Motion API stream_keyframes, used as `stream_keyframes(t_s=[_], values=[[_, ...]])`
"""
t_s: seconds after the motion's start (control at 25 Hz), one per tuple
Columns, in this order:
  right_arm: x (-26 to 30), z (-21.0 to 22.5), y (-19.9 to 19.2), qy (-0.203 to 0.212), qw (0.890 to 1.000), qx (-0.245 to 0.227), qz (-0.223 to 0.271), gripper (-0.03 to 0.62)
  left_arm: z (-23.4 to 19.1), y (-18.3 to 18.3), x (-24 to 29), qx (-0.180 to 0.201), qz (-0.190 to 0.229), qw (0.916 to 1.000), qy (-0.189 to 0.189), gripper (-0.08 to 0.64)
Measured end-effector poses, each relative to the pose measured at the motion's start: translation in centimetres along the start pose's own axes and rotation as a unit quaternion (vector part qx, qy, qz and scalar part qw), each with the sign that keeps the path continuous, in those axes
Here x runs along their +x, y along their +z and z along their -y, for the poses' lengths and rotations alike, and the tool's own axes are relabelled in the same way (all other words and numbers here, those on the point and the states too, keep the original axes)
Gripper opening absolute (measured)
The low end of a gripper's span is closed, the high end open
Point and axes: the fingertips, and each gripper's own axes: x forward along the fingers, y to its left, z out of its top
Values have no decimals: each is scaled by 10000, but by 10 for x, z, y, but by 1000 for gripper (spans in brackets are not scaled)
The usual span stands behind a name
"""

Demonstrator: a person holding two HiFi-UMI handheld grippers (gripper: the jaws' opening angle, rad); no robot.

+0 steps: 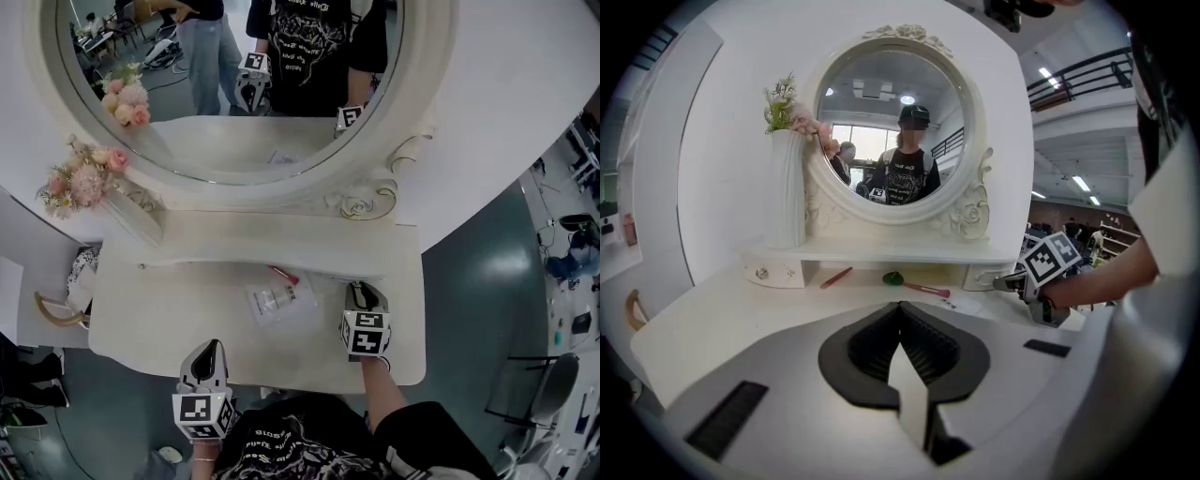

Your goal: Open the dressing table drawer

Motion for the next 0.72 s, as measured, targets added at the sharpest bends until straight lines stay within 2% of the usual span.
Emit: stream_keyframes(t_s=[0.72], values=[[-9,-2,-7,-22,10000,-68,-38,101,-3,-1,-4,90,25,9999,-68,15]])
